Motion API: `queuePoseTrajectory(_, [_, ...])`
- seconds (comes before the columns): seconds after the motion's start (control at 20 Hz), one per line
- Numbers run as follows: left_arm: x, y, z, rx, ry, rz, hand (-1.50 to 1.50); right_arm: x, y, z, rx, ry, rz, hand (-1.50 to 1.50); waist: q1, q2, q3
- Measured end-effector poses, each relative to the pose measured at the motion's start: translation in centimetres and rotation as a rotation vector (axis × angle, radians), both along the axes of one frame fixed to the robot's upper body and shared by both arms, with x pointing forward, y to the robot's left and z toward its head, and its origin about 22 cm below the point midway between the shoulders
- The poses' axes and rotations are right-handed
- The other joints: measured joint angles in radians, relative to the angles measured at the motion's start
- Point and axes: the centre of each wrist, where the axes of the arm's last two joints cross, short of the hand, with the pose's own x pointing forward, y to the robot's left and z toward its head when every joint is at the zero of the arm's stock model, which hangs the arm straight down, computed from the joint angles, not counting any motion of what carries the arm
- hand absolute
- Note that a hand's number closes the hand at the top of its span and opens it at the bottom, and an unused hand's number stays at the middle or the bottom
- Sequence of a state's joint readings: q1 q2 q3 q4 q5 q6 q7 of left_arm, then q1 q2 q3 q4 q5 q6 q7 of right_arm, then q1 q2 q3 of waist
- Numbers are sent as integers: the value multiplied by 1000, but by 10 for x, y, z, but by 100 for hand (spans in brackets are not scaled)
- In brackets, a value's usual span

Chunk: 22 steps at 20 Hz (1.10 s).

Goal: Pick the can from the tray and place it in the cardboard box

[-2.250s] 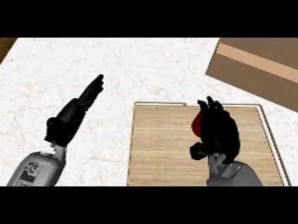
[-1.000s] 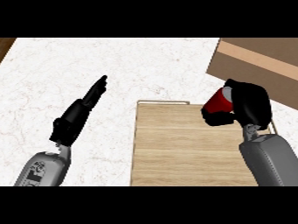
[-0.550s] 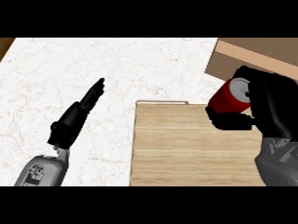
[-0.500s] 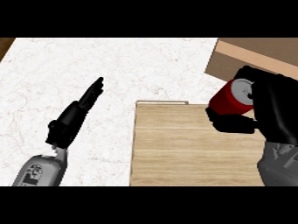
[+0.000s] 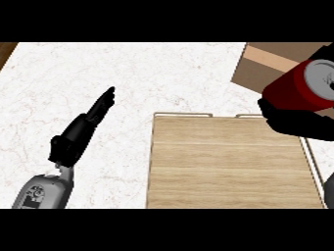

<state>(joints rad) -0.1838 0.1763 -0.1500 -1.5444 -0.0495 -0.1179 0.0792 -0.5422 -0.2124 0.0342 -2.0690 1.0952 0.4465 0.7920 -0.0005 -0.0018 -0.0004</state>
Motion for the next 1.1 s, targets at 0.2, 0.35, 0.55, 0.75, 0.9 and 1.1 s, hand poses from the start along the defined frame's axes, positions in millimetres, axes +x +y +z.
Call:
queuePoseTrajectory(0.2, [-4,-2,1,-4,-4,5,0,16,-13,18,9,-17,-53,150,3,1,0])
queuePoseTrajectory(0.35, [0,-7,1,-2,-5,2,0,32,-23,26,19,-21,-80,150,3,2,0])
queuePoseTrajectory(0.55, [-3,-7,2,2,-7,2,0,53,-34,26,43,-33,-95,150,6,2,0])
queuePoseTrajectory(0.75, [-1,-5,2,1,-10,4,0,76,-49,27,75,-43,-99,150,8,3,0])
queuePoseTrajectory(0.9, [3,-5,5,2,-14,0,0,92,-67,32,89,-48,-119,150,8,3,0])
queuePoseTrajectory(1.1, [2,-3,4,-2,-11,-10,0,117,-85,34,70,-40,-155,150,11,4,0])
